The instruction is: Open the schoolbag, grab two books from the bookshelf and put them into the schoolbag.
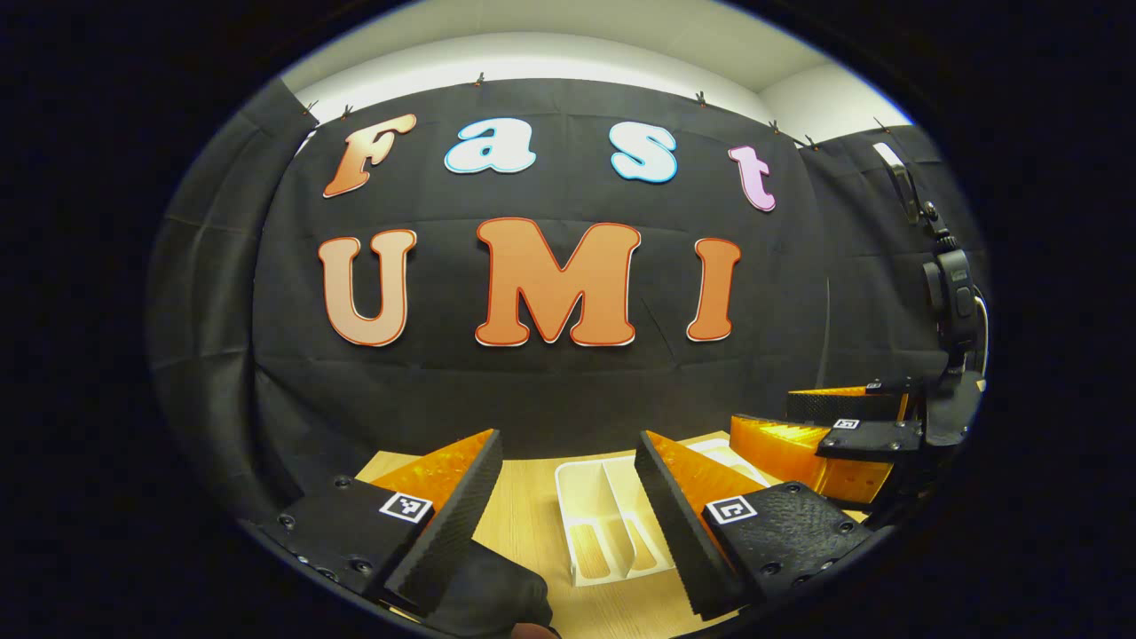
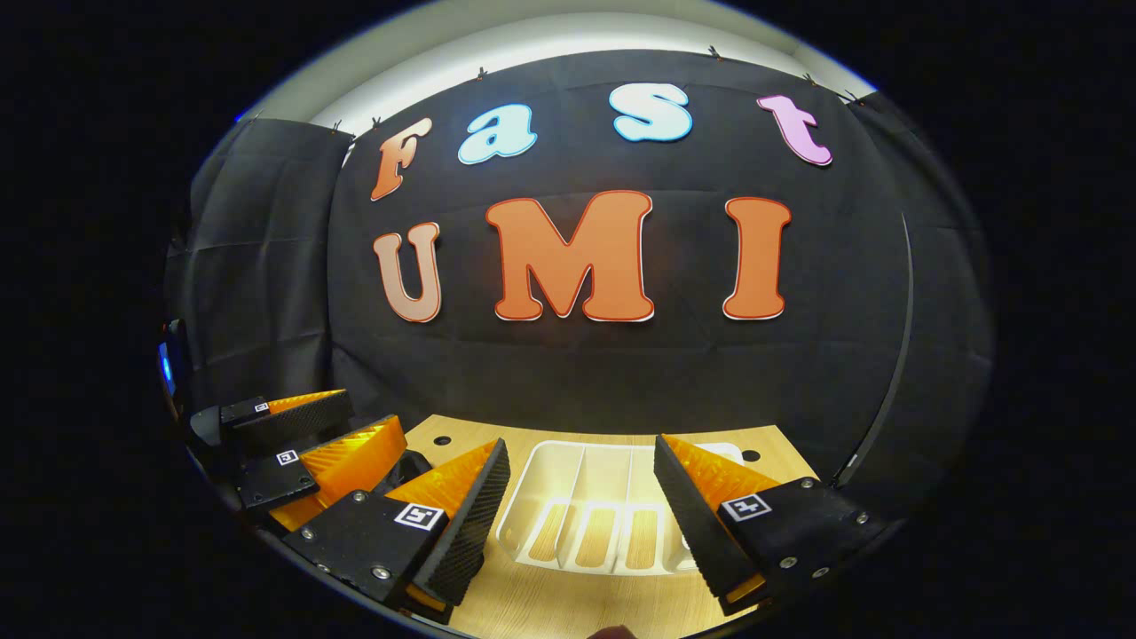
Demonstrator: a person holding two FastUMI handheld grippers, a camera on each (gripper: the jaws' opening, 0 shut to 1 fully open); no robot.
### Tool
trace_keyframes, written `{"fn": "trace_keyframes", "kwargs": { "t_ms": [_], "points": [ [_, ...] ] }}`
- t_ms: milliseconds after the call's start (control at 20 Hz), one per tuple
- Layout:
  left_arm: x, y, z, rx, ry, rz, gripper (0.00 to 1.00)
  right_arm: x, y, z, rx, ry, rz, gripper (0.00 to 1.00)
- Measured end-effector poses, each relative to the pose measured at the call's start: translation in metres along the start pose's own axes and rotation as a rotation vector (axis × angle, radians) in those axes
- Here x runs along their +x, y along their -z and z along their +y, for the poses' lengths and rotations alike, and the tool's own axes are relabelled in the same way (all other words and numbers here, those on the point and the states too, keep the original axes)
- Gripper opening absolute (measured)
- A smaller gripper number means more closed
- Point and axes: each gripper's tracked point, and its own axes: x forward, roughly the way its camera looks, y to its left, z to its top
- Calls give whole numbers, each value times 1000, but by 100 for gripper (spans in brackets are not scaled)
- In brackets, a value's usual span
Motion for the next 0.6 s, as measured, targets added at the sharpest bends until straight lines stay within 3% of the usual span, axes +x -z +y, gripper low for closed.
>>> {"fn": "trace_keyframes", "kwargs": {
  "t_ms": [600],
  "points": [
    [-3,3,28,23,-88,-4,96,4,1,0,-12,29,-4,98]
  ]
}}
